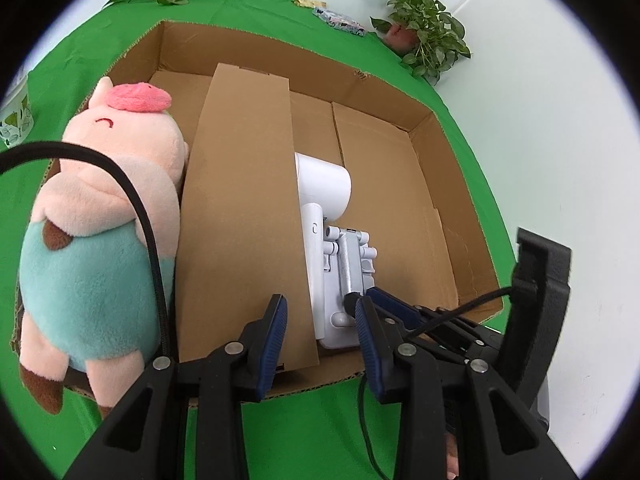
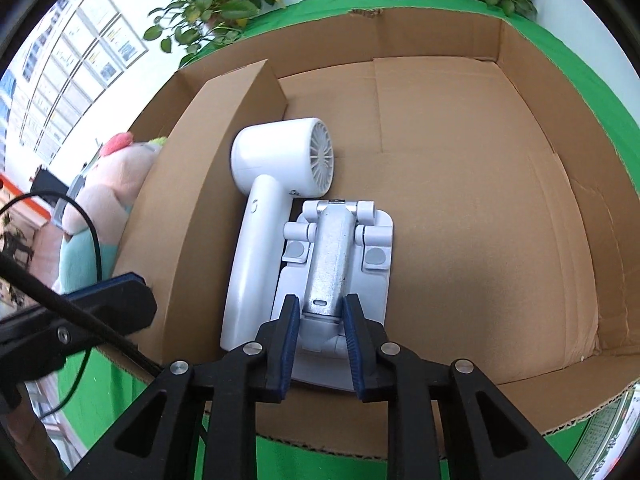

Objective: Organize objects
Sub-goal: 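Open the left tool to release the stand and withdraw, then grasp the green-and-white medicine box with the left tool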

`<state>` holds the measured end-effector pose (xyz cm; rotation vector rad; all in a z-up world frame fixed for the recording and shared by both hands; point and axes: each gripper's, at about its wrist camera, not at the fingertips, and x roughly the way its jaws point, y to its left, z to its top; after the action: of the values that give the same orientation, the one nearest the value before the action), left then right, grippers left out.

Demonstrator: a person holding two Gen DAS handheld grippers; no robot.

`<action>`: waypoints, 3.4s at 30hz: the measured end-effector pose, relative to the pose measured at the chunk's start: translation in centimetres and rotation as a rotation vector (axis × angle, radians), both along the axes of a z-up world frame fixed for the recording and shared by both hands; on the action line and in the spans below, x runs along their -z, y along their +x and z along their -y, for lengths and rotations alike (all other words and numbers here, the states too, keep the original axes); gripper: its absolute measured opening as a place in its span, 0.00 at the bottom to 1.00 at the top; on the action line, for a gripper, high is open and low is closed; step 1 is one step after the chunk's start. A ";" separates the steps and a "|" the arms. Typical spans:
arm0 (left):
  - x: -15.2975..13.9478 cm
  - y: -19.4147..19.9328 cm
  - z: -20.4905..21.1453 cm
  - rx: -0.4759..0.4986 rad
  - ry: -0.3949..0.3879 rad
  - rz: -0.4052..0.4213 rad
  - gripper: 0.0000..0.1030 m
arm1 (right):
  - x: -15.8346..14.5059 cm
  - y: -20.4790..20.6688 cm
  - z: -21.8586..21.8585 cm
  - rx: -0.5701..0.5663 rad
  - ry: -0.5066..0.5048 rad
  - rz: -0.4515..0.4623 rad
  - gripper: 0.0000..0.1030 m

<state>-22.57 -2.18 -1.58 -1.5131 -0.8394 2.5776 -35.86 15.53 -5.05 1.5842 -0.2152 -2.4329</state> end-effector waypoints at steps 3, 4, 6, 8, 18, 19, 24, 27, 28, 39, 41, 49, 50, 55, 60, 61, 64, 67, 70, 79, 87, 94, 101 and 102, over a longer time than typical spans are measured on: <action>-0.8 0.8 -0.5 -0.004 -0.077 -0.052 0.32 | -1.3 1.3 -0.4 -0.021 0.058 -0.086 0.38; -1.2 1.1 -0.8 -0.007 -0.110 -0.075 0.32 | -2.0 1.9 -0.5 -0.032 0.075 -0.121 0.49; -1.8 1.8 -1.2 -0.013 -0.157 -0.113 0.36 | -3.5 3.5 -0.9 -0.042 0.107 -0.208 0.81; -2.5 2.4 -1.8 -0.024 -0.201 -0.149 0.42 | -4.8 5.6 -1.4 -0.043 0.141 -0.295 0.88; -4.4 7.3 -7.3 -0.133 -0.580 -0.350 0.71 | -8.1 14.6 -3.4 -0.027 0.201 -0.488 0.96; -4.3 7.6 -7.7 -0.135 -0.589 -0.355 0.71 | -8.3 15.3 -3.6 -0.017 0.202 -0.499 0.96; -3.9 9.1 -9.1 -0.142 -0.574 -0.366 0.71 | -8.8 17.7 -4.9 0.008 0.196 -0.517 0.96; -3.8 9.6 -9.5 -0.142 -0.563 -0.370 0.71 | -9.0 18.4 -5.2 0.020 0.205 -0.528 0.95; -3.9 9.8 -9.6 -0.142 -0.560 -0.373 0.71 | -9.1 18.6 -5.4 0.026 0.201 -0.530 0.94; -3.9 11.0 -10.8 -0.110 -0.524 -0.374 0.39 | -8.6 20.1 -6.2 0.034 0.223 -0.555 0.92; -3.8 11.0 -10.7 -0.131 -0.528 -0.366 0.84 | -8.5 20.5 -6.7 0.045 0.199 -0.567 0.99; -1.7 11.6 -10.3 -0.133 -0.547 -0.338 0.86 | -6.3 22.3 -12.1 0.208 0.264 -0.433 0.99; -1.4 11.6 -10.1 -0.132 -0.530 -0.332 0.86 | -5.4 22.5 -13.3 0.252 0.300 -0.391 0.99; 0.3 11.6 -10.0 -0.124 -0.499 -0.297 0.86 | -1.7 23.1 -18.0 0.386 0.300 -0.189 0.99; 1.1 11.9 -10.0 -0.115 -0.489 -0.287 0.86 | 0.1 23.1 -17.6 0.336 0.272 -0.106 0.67; 1.1 12.0 -9.8 -0.116 -0.489 -0.286 0.86 | 0.2 23.0 -17.0 0.318 0.281 -0.104 0.65; 0.9 12.4 -9.0 -0.122 -0.487 -0.285 0.85 | 0.3 23.2 -15.3 0.244 0.266 -0.144 0.58; 0.8 12.6 -8.0 -0.112 -0.443 -0.279 0.85 | -0.7 24.0 -12.6 0.124 0.235 -0.220 0.58; 1.5 12.3 -7.3 -0.090 -0.364 -0.237 0.85 | -1.3 24.7 -10.1 -0.034 0.167 -0.265 0.66; 5.8 10.5 -8.6 0.045 -0.073 -0.104 0.84 | -0.7 26.2 -6.0 -0.160 0.141 -0.275 0.99; 7.5 10.3 -10.6 0.118 0.114 -0.098 0.84 | 0.6 25.9 -4.8 -0.182 0.183 -0.277 0.97; 7.8 10.2 -11.1 0.132 0.191 -0.094 0.84 | 1.3 25.3 -4.6 -0.189 0.168 -0.258 0.75; 8.0 10.7 -11.7 0.144 0.220 -0.086 0.79 | 1.3 25.0 -4.7 -0.174 0.133 -0.251 0.62; 8.0 10.8 -11.6 0.143 0.227 -0.084 0.77 | 1.2 25.1 -4.8 -0.174 0.107 -0.251 0.62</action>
<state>-11.73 9.47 -9.60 -1.3401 -0.9404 2.3360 -10.81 20.29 -6.24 1.2598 0.0936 -2.5082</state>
